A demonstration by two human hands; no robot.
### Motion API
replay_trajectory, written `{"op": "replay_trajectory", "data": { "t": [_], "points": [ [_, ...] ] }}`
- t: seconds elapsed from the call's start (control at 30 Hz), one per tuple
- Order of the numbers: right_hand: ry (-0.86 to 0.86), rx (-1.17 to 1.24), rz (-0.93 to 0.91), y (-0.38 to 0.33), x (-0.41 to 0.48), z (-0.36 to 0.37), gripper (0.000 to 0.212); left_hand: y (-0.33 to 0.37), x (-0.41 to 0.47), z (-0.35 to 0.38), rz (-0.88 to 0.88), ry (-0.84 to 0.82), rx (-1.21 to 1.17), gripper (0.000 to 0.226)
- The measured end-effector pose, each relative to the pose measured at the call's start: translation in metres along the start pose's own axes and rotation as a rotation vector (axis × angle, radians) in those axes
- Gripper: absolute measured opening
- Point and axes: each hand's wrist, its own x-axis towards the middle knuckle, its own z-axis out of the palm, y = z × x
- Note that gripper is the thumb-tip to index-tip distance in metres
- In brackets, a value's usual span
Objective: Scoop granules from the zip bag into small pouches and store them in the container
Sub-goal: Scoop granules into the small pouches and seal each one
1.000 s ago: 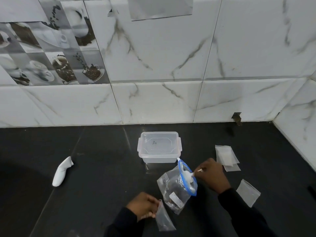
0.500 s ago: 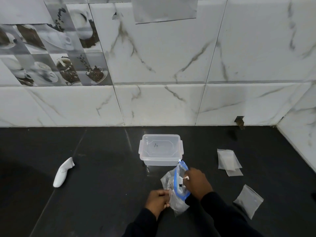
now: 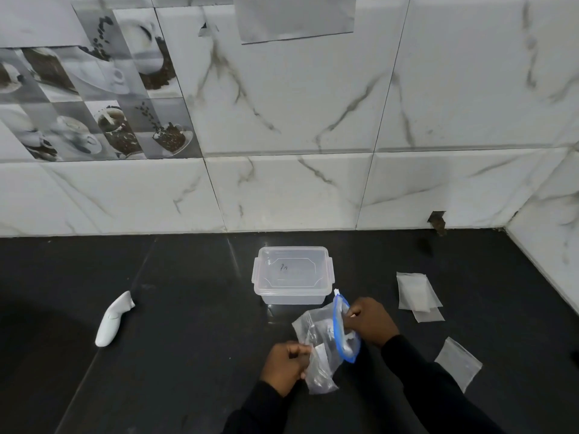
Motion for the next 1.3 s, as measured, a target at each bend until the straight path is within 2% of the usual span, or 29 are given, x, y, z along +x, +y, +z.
{"op": "replay_trajectory", "data": {
  "t": [0.2, 0.4, 0.5, 0.57, 0.67, 0.83, 1.03, 1.2, 1.3],
  "points": [
    [0.104, 0.007, -0.016, -0.006, -0.003, -0.015, 0.020, -0.003, -0.010, -0.008, -0.036, 0.039, 0.041, 0.023],
    [0.130, 0.139, 0.066, 0.010, -0.021, -0.029, 0.016, 0.009, -0.027, -0.022, 0.048, 0.113, 0.140, 0.020],
    [0.180, 0.272, 0.061, 0.006, -0.036, -0.045, 0.011, 0.022, -0.037, -0.031, 0.168, 0.185, 0.249, 0.014],
    [0.181, 0.390, 0.006, -0.005, -0.049, -0.057, 0.010, 0.039, -0.043, -0.031, 0.248, 0.218, 0.343, 0.010],
    [0.180, 0.500, -0.132, -0.033, -0.071, -0.074, 0.013, 0.074, -0.049, -0.027, 0.333, 0.231, 0.474, 0.015],
    [0.243, 0.555, -0.336, -0.076, -0.104, -0.074, 0.012, 0.121, -0.049, -0.016, 0.337, 0.170, 0.551, 0.020],
    [0.527, 0.254, -0.607, -0.067, -0.110, -0.023, 0.020, 0.135, -0.050, -0.009, 0.305, 0.191, 0.594, 0.018],
    [0.640, -0.034, -0.810, -0.048, -0.109, 0.005, 0.005, 0.128, -0.049, -0.010, 0.263, 0.169, 0.572, 0.025],
    [0.717, -0.150, -0.849, -0.038, -0.109, 0.019, 0.004, 0.126, -0.048, -0.009, 0.234, 0.148, 0.554, 0.028]
  ]
}}
